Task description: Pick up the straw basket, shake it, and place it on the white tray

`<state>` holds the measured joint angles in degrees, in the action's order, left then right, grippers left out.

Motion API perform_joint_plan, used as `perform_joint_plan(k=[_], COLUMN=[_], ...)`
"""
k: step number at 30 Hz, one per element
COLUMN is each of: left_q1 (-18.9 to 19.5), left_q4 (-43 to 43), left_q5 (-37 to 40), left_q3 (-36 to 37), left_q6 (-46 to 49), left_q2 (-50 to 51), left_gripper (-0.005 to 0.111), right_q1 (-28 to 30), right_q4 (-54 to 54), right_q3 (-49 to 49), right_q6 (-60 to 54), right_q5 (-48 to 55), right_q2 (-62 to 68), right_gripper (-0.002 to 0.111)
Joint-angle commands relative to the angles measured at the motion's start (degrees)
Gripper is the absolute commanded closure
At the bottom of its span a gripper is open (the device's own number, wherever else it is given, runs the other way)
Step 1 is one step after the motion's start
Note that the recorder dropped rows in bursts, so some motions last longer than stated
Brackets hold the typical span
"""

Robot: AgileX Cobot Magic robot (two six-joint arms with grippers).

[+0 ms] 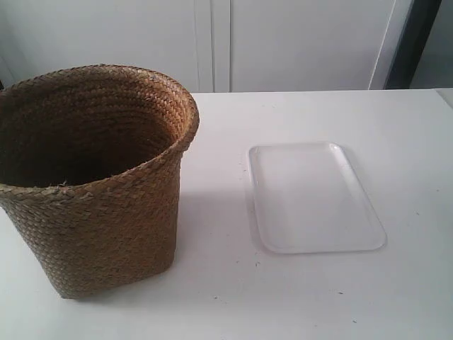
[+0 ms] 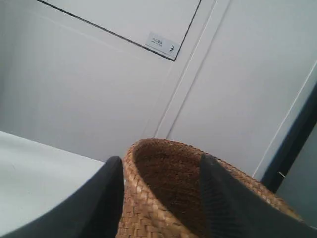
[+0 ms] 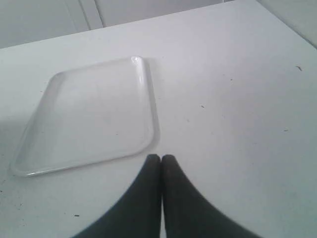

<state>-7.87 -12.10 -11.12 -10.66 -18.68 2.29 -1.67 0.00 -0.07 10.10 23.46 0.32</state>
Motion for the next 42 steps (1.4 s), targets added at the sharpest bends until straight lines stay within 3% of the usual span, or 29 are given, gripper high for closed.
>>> perform_joint_plan(k=[1,7,10,13,18,23,25,28,29,31,38,42], left_q1=[-0.3,-0.3,-0.3,-0.3,-0.3,-0.3,-0.3,-0.3,-0.3,-0.3,-0.3,-0.3], left_q4=[0.7,1.1,7.4,9.0,11.0,13.1,13.1,13.1,13.1,13.1,11.2,10.0], left_q5=[14.8,32.3,44.0,49.9,49.3,41.5,39.1,38.9,39.2,39.1,38.5,38.5], left_q3=[-10.0,-24.4,-33.7,-39.2,-42.7,-42.7,-42.7,-42.7,-42.7,-42.7,-42.7,-42.7], left_q6=[-0.4,3.2,3.9,3.9,2.5,2.4,2.7,2.7,2.7,2.7,3.2,3.6], left_q2=[5.8,19.3,30.3,38.0,49.2,56.5,58.3,59.9,59.9,59.9,59.9,59.9], left_gripper=[0.052,0.036,0.025,0.019,0.018,0.018,0.024,0.062,0.085,0.107,0.106,0.106], right_q1=[-0.1,-0.1,-0.1,-0.1,-0.1,-0.1,-0.1,-0.1,-0.1,-0.1,-0.1,-0.1], right_q4=[0.0,0.0,0.0,0.0,0.3,0.3,0.3,0.3,0.3,0.3,-0.4,-3.9], right_q3=[0.1,0.1,0.1,0.1,0.1,0.1,0.1,0.1,0.1,0.1,0.1,0.1], right_q6=[0.2,0.2,0.2,0.2,0.2,0.2,0.2,0.2,0.2,0.2,-0.5,-2.1], right_q5=[-0.4,-0.4,-0.4,-0.4,-0.4,-0.4,-0.4,-0.4,-0.4,-0.4,-1.0,-8.1], right_q2=[-0.3,-0.3,-0.3,-0.3,-0.3,-0.3,-0.3,-0.3,-0.3,-0.3,-0.3,-0.3], right_gripper=[0.108,0.108,0.108,0.108,0.108,0.108,0.108,0.108,0.108,0.108,0.108,0.108])
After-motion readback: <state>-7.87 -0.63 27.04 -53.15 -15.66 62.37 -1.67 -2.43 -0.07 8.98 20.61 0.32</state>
